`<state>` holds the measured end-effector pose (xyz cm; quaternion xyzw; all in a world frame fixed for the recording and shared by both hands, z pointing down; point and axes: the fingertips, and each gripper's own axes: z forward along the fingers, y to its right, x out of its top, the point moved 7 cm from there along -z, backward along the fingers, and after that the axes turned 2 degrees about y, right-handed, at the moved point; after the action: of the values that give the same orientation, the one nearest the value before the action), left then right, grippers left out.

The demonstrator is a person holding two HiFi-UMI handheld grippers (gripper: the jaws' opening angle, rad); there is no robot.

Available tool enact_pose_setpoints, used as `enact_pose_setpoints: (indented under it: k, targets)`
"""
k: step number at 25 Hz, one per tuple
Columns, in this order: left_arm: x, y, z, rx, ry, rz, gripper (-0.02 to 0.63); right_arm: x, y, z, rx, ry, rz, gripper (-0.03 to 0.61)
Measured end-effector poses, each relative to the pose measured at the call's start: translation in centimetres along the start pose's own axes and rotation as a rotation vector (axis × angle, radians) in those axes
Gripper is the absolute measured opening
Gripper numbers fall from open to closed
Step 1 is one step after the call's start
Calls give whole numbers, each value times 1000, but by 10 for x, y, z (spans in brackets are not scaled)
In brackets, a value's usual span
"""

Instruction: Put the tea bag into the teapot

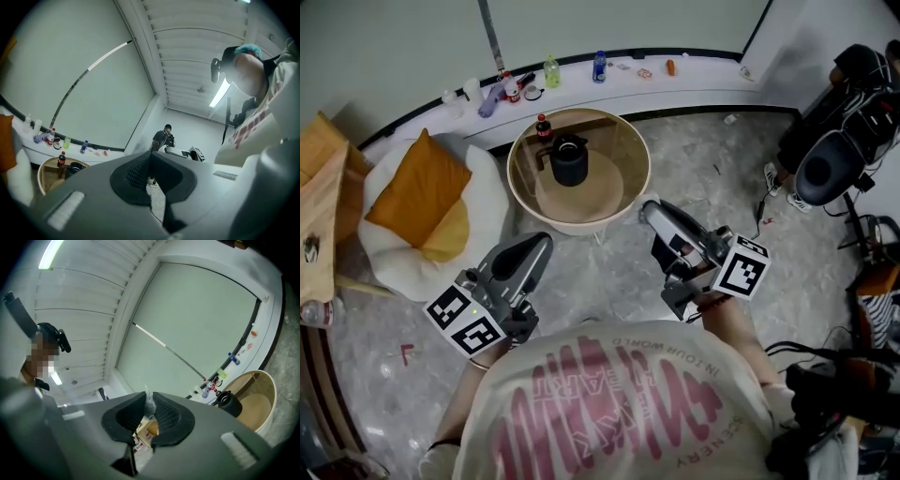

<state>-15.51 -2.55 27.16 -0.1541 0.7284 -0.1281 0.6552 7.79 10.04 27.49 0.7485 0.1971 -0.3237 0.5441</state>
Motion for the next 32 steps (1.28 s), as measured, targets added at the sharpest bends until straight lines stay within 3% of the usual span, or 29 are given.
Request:
enact_pose_setpoints:
  k: [4, 9, 15, 20, 32]
  targets:
    - [4, -11, -1, -2, 3, -3, 8, 3, -1, 9, -5, -1, -17, 48]
    - [5, -13, 7, -21, -19, 50, 9, 1, 2, 6, -37, 3, -15, 48]
    - [8, -34, 0, -26, -5, 3, 9, -2, 9, 20, -65, 1, 9, 48]
    - [26, -69, -11, 5, 7, -22, 9, 1, 15, 66, -62, -28, 44, 48]
    - [9, -48, -26, 104, 31, -15, 9, -8, 26, 62, -23, -103, 69, 48]
